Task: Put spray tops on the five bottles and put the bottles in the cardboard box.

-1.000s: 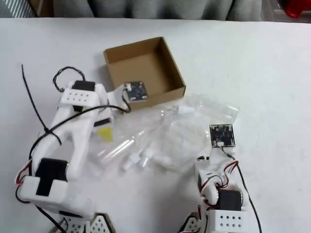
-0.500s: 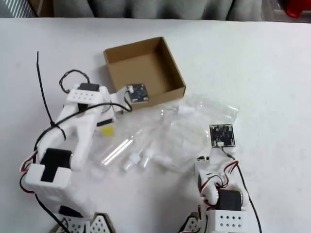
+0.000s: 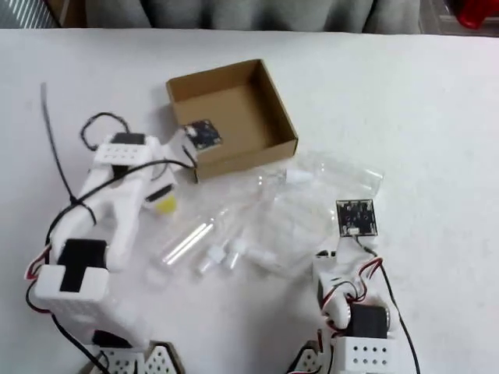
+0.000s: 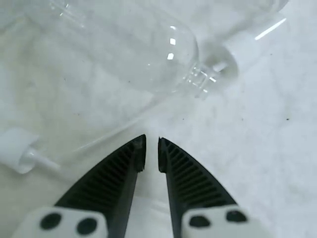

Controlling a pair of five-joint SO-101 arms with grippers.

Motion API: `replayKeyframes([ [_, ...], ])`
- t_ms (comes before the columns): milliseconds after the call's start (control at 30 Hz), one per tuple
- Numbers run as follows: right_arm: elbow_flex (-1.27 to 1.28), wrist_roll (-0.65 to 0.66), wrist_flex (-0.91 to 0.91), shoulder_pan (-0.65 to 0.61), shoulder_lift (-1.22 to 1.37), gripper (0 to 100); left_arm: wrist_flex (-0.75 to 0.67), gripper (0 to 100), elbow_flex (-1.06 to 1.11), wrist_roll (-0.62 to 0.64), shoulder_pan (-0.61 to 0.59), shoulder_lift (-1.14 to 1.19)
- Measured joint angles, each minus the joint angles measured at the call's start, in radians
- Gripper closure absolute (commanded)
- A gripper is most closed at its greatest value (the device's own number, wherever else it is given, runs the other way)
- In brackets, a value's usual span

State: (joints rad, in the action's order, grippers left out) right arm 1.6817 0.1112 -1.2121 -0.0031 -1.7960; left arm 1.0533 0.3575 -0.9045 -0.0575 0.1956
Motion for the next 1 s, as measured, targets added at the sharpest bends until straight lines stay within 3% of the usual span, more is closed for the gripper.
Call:
replayKeyframes([
  [267,0.0,0.0,0.0,0.0,0.0,98.1,0.094,90,0.0,0.063,-0.107,-0.127],
  [367,0.0,0.0,0.0,0.0,0.0,98.1,0.1,90,0.0,0.14,-0.129,-0.166],
  [500,0.0,0.0,0.0,0.0,0.0,98.1,0.071,90,0.0,0.33,-0.143,-0.169],
  [800,0.0,0.0,0.0,0.0,0.0,98.1,0.012,90,0.0,0.984,-0.146,-0.063],
  [900,0.0,0.0,0.0,0.0,0.0,98.1,-0.025,87,0.0,1.014,-0.146,-0.043],
  [1000,0.0,0.0,0.0,0.0,0.0,98.1,-0.031,75,0.0,1.002,-0.146,-0.041],
])
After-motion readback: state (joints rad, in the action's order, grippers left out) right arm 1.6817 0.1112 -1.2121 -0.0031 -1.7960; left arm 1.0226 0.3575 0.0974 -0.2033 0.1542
